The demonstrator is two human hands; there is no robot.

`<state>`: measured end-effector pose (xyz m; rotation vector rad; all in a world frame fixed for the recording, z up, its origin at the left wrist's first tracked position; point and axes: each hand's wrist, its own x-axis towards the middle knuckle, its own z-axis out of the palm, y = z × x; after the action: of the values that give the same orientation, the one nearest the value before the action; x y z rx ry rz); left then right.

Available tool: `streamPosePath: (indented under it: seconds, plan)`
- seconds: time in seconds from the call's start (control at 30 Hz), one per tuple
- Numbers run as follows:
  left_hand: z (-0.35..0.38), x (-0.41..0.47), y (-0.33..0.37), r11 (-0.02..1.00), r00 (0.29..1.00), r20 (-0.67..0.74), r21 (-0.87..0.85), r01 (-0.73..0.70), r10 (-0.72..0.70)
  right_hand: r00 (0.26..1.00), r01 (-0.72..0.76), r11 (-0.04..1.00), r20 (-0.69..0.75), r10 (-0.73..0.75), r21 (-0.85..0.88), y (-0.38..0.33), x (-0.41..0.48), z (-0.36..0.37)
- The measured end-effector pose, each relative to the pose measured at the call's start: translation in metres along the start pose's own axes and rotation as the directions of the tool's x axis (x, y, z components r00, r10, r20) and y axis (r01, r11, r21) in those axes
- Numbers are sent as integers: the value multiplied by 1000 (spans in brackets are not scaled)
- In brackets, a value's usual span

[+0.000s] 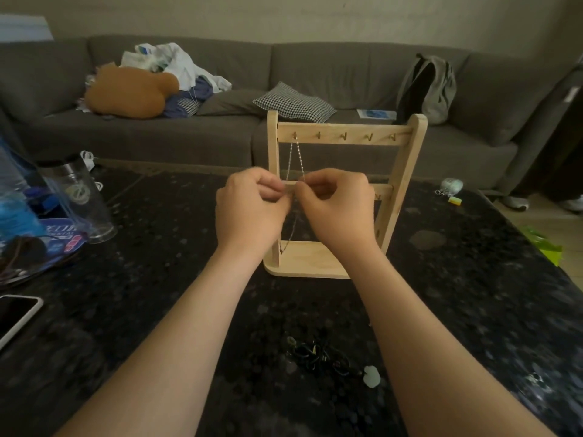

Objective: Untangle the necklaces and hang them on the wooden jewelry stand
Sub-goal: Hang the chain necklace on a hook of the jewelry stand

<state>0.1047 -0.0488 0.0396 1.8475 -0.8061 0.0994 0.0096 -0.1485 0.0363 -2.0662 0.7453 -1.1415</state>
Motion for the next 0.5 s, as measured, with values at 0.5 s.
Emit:
streamPosePath:
  seconds: [0.5]
  plan:
    - [-6, -14, -16, 986, 985, 138, 142, 87, -107, 998, -18, 995, 54, 23, -95, -4, -21, -14]
